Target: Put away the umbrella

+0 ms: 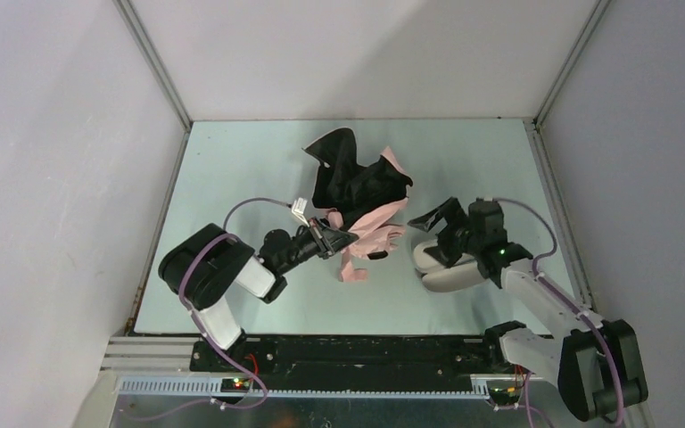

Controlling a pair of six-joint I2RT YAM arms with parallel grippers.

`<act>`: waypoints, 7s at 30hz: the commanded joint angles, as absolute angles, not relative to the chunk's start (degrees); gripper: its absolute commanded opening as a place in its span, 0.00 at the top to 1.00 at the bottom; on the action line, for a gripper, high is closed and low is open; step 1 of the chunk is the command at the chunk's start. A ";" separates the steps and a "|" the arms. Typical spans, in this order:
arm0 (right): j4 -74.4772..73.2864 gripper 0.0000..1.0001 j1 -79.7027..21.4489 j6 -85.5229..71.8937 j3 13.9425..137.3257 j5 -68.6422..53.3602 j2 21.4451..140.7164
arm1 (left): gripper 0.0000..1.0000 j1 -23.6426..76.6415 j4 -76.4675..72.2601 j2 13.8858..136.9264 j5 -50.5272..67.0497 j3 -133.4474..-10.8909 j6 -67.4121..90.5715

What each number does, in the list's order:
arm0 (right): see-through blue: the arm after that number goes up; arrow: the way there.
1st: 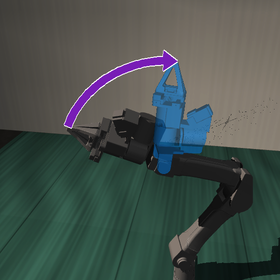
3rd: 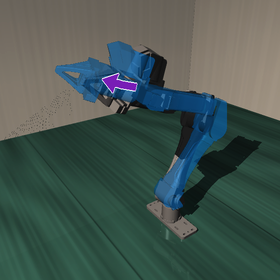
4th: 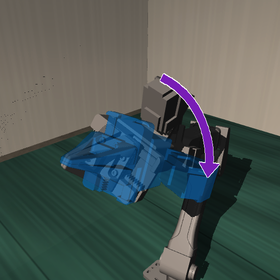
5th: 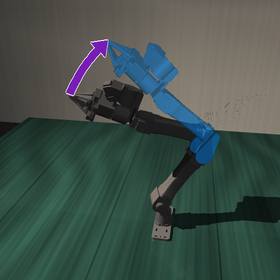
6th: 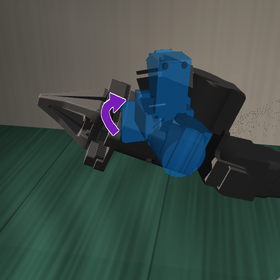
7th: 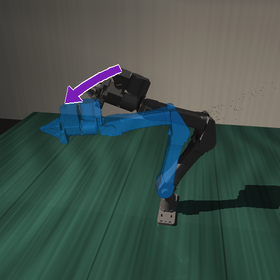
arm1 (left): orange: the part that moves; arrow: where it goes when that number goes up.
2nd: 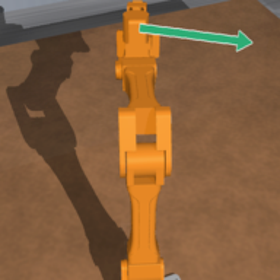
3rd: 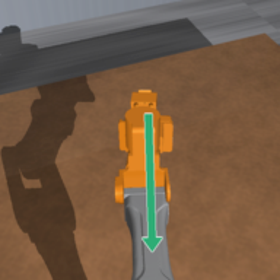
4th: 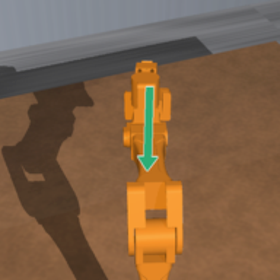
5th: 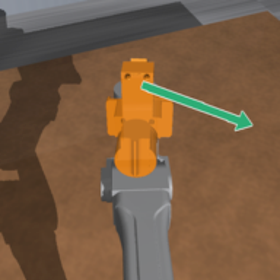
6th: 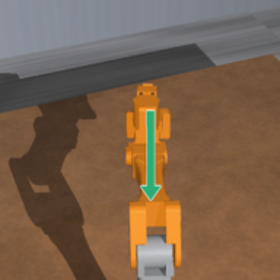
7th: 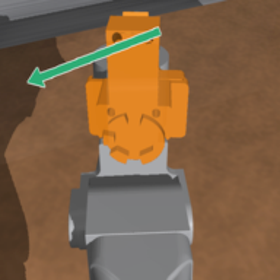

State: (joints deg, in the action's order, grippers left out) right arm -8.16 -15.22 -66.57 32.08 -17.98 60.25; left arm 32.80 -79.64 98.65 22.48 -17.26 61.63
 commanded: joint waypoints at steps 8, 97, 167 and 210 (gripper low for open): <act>18.29 0.01 -24.61 -97.83 27.99 -20.32 73.31 | 1.00 40.23 -87.13 96.95 12.40 -17.95 60.32; -17.81 0.27 -29.47 -31.81 76.81 -1.71 111.80 | 0.41 33.80 4.47 88.01 14.94 -52.10 27.82; -0.51 0.01 -13.02 -29.77 44.81 -35.25 81.16 | 0.27 27.81 9.85 72.68 7.20 -43.96 30.06; 27.07 0.06 -28.15 -52.42 42.32 -35.60 111.01 | 0.99 33.59 -31.56 110.16 37.77 -48.37 50.24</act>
State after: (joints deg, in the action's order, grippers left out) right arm 24.16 -25.63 -48.29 45.95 -35.57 106.02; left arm 29.30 -18.52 108.29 26.17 -50.98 40.91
